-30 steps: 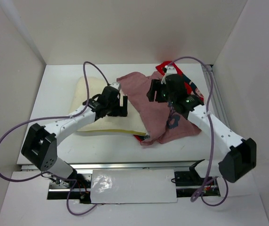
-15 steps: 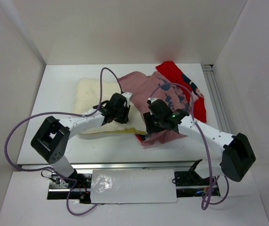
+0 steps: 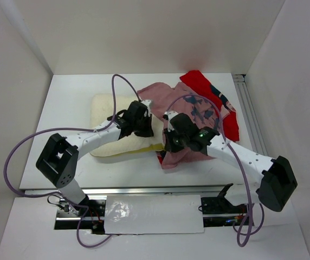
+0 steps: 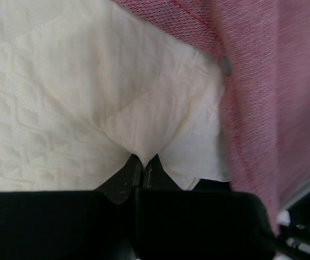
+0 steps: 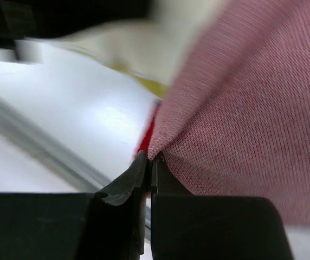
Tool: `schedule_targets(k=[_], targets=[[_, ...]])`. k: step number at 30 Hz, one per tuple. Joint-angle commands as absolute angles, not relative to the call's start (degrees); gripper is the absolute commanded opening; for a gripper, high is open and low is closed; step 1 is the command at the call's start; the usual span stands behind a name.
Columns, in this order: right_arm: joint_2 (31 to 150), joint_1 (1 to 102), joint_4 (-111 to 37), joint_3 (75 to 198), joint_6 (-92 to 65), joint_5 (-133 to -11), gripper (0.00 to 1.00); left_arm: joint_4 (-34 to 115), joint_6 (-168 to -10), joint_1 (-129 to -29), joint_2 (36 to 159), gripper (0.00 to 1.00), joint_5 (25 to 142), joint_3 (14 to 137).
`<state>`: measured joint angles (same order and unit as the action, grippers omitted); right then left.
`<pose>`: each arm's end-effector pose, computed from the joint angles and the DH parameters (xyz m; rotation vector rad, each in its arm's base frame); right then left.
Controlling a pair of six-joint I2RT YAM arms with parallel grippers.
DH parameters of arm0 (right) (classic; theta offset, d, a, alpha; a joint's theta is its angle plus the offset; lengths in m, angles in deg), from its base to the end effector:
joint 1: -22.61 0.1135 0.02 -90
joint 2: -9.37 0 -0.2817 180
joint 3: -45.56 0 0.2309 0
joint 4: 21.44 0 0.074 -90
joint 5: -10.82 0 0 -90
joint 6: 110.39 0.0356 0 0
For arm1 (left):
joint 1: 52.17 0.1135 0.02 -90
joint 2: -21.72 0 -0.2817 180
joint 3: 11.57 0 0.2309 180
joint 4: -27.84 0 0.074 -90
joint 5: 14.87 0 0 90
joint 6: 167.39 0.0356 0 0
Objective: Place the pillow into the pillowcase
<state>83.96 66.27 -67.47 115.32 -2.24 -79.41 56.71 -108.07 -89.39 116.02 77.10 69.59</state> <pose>0.1769 0.1686 0.2806 -0.5537 2.4540 0.4550 0.2759 -0.2111 0.2686 0.1546 2.3859 -0.6284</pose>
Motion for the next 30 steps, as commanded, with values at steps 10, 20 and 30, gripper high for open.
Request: schedule_targets(k=[10, 20, 30], targets=[[84.43, 67.96, -43.73, 126.98, -9.67, -36.32, 0.0, 39.49, -124.93, -90.06, 113.39, 0.0, 87.44, 79.15], [80.31, 62.43, -51.08, 119.35, -10.98, -43.13, 0.26, 51.15, -123.19, -90.06, 109.17, 0.45, 82.43, 73.71], [73.27, 59.53, -56.81, 120.91, -9.16, -67.63, 0.78, 70.85, -119.4, -88.4, 104.25, 1.0, 69.68, 74.94]])
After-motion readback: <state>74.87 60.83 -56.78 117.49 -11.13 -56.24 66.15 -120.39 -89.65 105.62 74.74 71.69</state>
